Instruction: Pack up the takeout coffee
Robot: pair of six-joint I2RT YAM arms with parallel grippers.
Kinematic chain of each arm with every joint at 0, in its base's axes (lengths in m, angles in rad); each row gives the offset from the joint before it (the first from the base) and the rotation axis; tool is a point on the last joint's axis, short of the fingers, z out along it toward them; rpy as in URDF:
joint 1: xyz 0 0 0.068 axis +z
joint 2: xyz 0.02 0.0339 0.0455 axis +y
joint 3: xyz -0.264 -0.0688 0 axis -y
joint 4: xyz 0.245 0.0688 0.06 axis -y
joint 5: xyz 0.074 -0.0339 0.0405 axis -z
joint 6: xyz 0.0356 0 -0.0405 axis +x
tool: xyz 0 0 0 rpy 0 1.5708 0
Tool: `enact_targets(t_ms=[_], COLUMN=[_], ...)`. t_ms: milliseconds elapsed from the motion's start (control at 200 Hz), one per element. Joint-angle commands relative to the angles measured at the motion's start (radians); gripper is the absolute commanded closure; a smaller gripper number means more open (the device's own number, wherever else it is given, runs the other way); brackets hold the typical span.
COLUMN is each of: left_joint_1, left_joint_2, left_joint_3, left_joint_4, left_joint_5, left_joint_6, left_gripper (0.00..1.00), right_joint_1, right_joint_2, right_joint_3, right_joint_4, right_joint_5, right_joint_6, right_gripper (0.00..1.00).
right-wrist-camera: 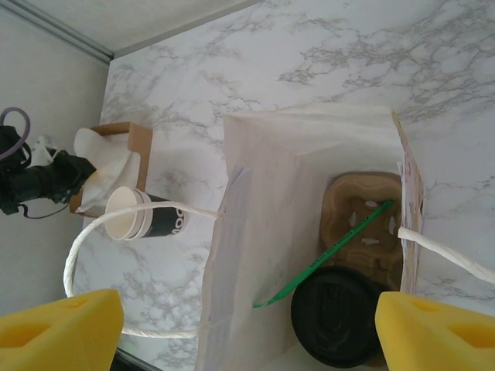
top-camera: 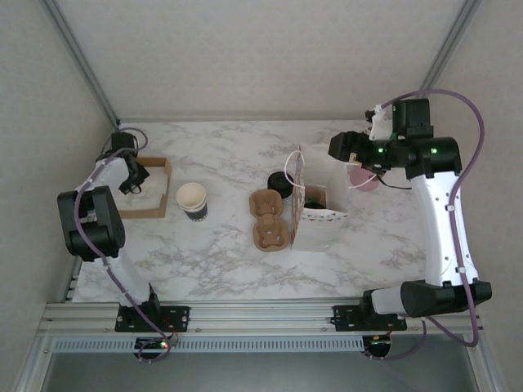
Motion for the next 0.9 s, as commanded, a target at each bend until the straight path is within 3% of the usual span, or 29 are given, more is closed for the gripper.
enact_targets(t_ms=[0, 180, 441, 606, 896], left_joint_1=[0.008, 0.006, -0.035, -0.119, -0.357], left_joint_2=[-0.064, -0.141, -0.262, -0.334, -0.345], left_joint_3=[0.046, 0.074, 0.155, 0.245, 0.483], left_joint_4=[-0.044, -0.067, -0.112, -0.123, -0.122], left_joint_5=[-0.025, -0.012, 0.069, 0.159, 0.286], left_joint_6=[0.004, 0.006, -0.002, -0.031, -0.113], left_gripper=[0.89, 1.00, 1.00, 1.00, 1.00], right_joint_1=[0.004, 0.004, 0.004, 0.004, 0.004], right_joint_2=[-0.029, -0.049, -0.108, -0.171, -0.248], right_joint_3=[-0.003, -0.001, -0.021, -0.044, -0.084], right_joint_4=[0.001, 0.002, 0.026, 0.055, 0.067], right_joint_5=[0.010, 0.033, 0.131, 0.251, 0.404], right_joint_6=[-0.012, -0.006, 0.021, 0.042, 0.071], right_gripper=[0.09, 0.01, 0.01, 0.01, 0.01])
